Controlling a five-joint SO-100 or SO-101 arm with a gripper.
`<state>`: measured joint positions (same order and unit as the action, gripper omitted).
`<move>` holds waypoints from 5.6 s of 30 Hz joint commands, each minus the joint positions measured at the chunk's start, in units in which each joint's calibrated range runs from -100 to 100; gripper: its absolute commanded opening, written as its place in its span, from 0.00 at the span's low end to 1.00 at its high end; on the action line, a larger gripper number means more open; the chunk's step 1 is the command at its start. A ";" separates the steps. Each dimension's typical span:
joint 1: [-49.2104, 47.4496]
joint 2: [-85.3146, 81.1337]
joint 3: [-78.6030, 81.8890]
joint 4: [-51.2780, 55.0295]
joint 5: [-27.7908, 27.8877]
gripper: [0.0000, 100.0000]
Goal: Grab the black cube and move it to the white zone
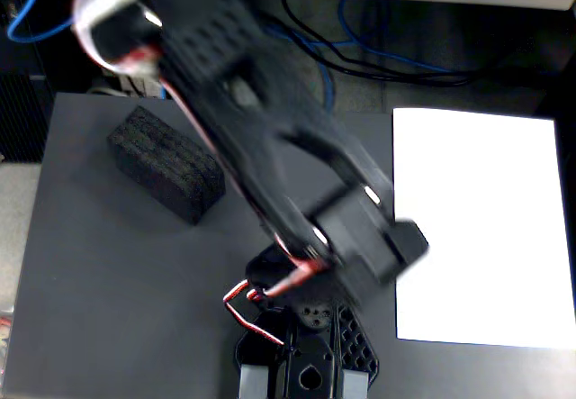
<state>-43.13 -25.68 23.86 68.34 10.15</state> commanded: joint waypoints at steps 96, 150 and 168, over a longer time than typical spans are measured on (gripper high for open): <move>7.22 -9.39 -5.09 30.72 20.49 0.01; 73.37 30.00 -1.28 13.14 24.53 0.02; 78.89 30.00 -12.34 21.20 28.51 0.18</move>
<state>35.97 5.29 15.27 90.76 38.53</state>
